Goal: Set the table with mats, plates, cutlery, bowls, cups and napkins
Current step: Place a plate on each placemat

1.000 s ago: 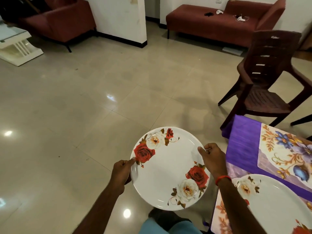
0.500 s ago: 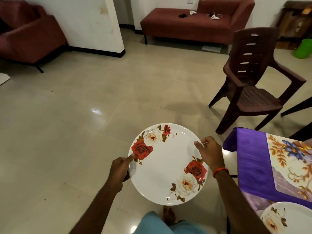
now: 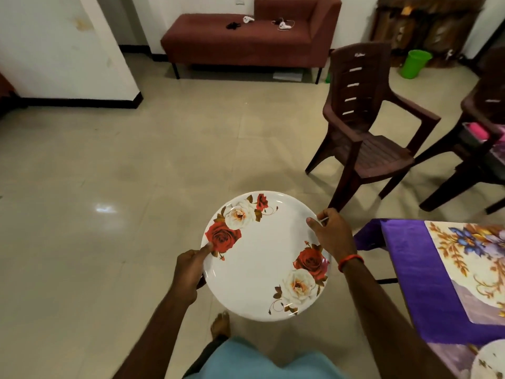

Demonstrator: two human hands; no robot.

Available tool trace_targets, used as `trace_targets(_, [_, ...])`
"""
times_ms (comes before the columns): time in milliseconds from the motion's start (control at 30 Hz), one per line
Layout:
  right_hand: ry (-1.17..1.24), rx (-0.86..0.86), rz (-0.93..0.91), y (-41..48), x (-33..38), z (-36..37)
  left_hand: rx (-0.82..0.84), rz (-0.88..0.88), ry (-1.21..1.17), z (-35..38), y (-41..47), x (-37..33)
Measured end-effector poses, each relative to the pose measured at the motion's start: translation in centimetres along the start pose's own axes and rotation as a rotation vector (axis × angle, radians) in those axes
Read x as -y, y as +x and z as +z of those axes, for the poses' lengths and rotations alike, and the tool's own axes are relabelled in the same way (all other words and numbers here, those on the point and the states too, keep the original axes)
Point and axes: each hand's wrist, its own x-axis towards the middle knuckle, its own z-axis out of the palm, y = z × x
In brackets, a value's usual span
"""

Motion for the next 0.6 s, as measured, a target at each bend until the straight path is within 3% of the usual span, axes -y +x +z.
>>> trace_targets(333, [0.053, -0.22, 0.104, 4.8, 4.7, 2.2, 0.18, 0.048, 0.149, 1.1, 11.6, -9.4])
trace_targets(600, [0.196, -0.345, 0.254, 8.5, 4.8, 0.7, 0.329, 0.047, 0.256, 6.7, 17.4, -15.0])
